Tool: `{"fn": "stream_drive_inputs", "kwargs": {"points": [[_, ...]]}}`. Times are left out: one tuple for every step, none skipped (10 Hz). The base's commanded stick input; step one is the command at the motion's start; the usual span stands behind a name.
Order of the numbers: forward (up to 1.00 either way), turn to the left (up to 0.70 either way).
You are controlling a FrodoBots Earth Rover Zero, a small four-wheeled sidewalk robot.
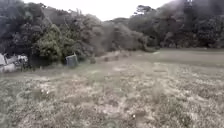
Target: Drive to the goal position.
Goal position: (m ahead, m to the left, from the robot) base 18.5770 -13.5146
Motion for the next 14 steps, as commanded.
{"fn": "stream_drive_inputs", "kwargs": {"points": [[0.5, 0.0], [0.5, 0.0], [0.5, 0.0], [0.5, 0.0], [0.5, 0.0], [0.5, 0.0], [0.5, 0.0], [0.5, 0.0], [0.5, 0.0], [0.5, 0.0], [0.5, 0.0], [0.5, 0.0], [0.5, 0.0], [0.5, 0.0]]}}
